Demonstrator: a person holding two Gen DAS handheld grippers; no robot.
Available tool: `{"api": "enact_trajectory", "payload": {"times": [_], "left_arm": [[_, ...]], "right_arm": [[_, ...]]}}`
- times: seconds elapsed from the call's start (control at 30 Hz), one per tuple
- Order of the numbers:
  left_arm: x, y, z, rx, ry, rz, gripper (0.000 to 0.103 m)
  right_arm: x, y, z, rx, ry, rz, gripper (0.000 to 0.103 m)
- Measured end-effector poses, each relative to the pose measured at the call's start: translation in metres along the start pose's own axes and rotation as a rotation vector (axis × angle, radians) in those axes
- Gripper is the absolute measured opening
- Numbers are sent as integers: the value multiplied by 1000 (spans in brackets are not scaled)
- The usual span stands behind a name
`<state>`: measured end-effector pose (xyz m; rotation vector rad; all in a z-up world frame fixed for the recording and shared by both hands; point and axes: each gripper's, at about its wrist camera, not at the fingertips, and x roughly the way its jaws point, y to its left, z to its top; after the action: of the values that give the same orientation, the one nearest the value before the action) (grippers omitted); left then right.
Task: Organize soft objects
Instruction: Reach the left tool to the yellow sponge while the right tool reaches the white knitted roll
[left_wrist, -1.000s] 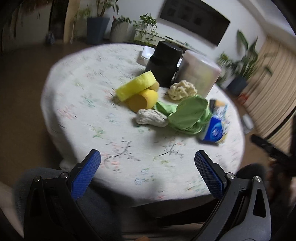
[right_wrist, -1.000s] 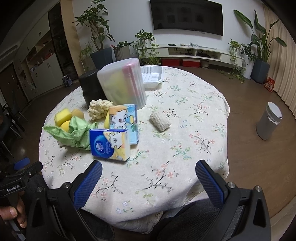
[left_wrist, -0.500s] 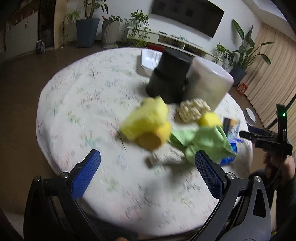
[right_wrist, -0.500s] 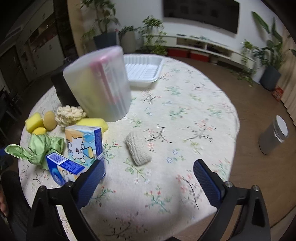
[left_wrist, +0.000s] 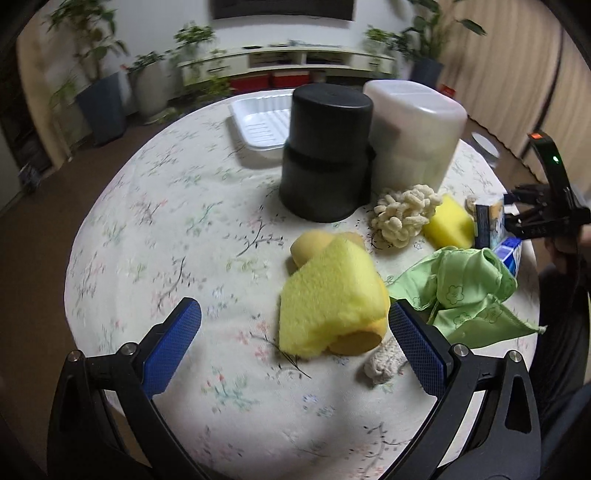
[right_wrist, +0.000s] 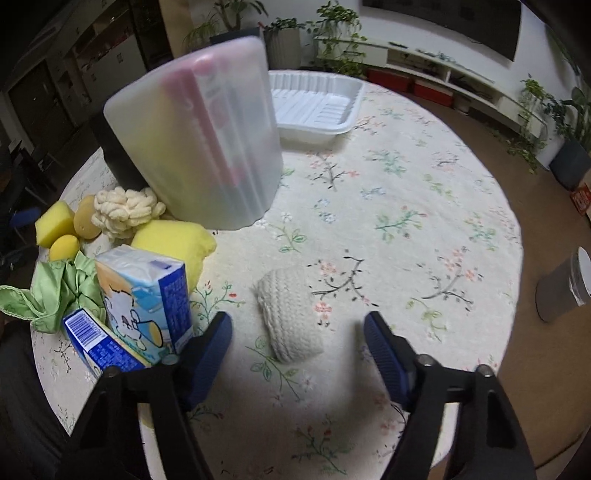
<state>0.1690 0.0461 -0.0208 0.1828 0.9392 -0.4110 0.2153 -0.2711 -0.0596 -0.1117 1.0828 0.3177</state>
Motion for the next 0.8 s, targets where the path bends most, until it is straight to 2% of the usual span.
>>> {"api": "enact_trajectory", "payload": {"times": [0.2, 0.4, 0.43, 0.5, 0.53, 0.57, 0.7, 0.8], "left_arm": [[20, -3, 2, 89, 34, -15, 103], [15, -8, 3, 131, 1, 5, 103], [14, -8, 2, 139, -5, 6, 100], [11, -9, 1, 148, -19, -5, 87], [9, -7, 0, 142, -27, -22, 75], [8, -6, 0, 134, -31, -30, 68], [10, -8, 1, 128, -19, -60, 69], [10, -14, 3, 149, -22, -40, 70]], "right_arm": [[5, 3, 1, -22, -10, 1, 68], [4, 1, -2, -31, -19, 9, 66], [4, 1, -2, -32, -20, 7, 66], [3, 2, -3, -35, -24, 7, 66], [3, 3, -3, -39, -28, 7, 66], [4, 3, -2, -41, -30, 7, 66], [4, 7, -2, -52, -36, 9, 63], [4, 10, -1, -54, -37, 14, 63]]}}
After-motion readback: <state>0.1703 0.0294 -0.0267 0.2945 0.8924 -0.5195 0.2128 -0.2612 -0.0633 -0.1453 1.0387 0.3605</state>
